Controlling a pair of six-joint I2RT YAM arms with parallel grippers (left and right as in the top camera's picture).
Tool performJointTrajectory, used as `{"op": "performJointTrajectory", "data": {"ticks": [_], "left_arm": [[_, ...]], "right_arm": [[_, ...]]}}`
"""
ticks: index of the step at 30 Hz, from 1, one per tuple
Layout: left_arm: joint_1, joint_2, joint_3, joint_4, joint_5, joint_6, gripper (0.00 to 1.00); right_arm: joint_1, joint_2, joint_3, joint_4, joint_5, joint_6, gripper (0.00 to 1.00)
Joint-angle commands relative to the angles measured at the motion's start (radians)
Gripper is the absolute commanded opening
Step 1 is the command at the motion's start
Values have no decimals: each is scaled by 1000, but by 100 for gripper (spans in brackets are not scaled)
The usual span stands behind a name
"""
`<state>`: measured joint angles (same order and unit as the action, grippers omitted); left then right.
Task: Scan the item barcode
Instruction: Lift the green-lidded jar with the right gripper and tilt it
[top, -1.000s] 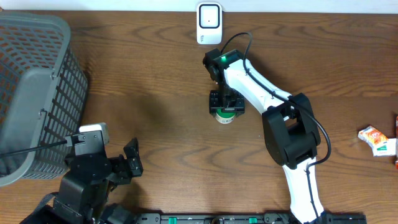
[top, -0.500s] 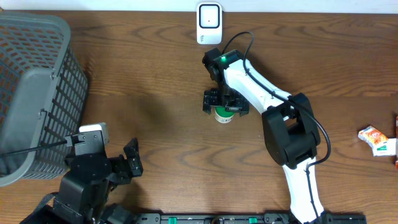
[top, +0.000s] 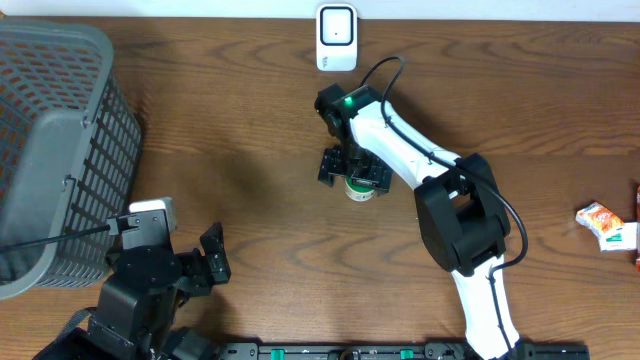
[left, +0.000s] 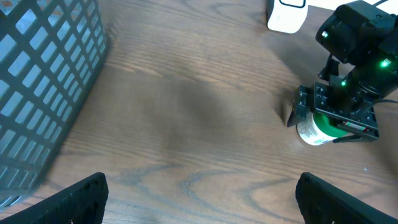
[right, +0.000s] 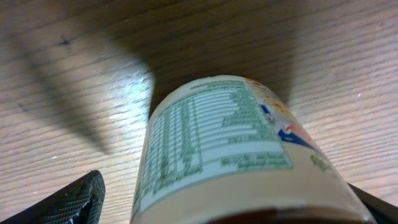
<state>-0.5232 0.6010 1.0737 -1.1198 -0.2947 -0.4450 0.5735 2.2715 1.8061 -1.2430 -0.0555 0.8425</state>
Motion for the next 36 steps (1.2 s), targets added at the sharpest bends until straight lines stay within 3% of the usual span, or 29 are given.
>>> {"op": "performJointTrajectory", "data": {"ticks": [1, 10, 14, 19, 31, 36], "left_arm": [[7, 6, -8, -1, -14, -4, 97], [7, 6, -8, -1, -14, -4, 97], [7, 6, -8, -2, -14, -4, 97], [7, 6, -8, -2, -14, -4, 97], [7, 6, -8, -1, -14, -4, 97], [7, 6, -8, -2, -14, -4, 97]], "right_arm": [[15, -42, -6, 21, 14, 73, 96], [19, -42, -23, 51, 51, 24, 98], [19, -42, -31, 61, 51, 29, 87], [21, -42, -54, 81, 50, 29, 66], [21, -42, -168, 158, -14, 53, 67], [22, -42, -168, 163, -29, 55, 57]]}}
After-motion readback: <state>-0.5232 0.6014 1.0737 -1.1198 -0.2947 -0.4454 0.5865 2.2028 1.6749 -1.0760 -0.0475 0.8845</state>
